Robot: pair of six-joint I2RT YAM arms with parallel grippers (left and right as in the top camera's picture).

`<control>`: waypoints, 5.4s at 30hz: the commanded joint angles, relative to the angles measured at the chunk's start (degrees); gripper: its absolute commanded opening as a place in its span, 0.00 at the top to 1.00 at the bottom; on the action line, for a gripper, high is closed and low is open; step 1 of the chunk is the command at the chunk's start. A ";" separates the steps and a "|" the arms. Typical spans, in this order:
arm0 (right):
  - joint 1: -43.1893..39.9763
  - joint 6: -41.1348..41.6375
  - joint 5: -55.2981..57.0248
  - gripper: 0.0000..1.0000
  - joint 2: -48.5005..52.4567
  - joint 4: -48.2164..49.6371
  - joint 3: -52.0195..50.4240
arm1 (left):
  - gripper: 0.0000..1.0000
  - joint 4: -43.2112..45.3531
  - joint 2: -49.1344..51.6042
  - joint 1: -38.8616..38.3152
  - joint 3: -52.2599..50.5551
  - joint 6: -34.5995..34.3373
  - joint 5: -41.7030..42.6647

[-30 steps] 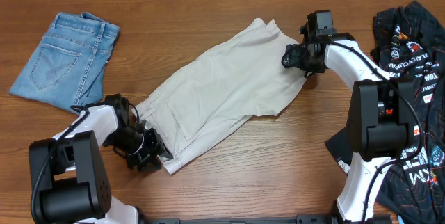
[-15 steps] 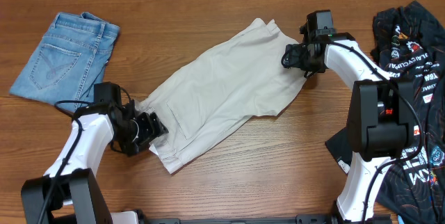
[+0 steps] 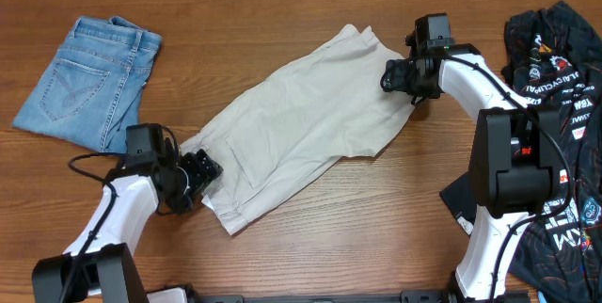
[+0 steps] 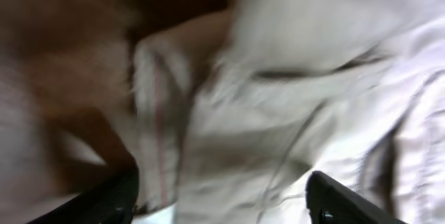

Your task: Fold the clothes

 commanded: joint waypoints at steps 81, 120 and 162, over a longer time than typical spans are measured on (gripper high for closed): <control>14.21 -26.38 -15.74 0.12 0.46 1.92 4.87 | 0.28 -34.32 3.15 13.66 24.90 12.13 -3.48; 11.47 -4.02 -6.60 0.00 0.61 12.39 4.90 | 0.28 -34.23 3.15 13.22 24.90 11.61 -5.60; -7.08 13.86 2.86 0.96 0.20 -12.79 -0.70 | 0.16 -29.59 3.15 11.54 24.90 12.96 -5.40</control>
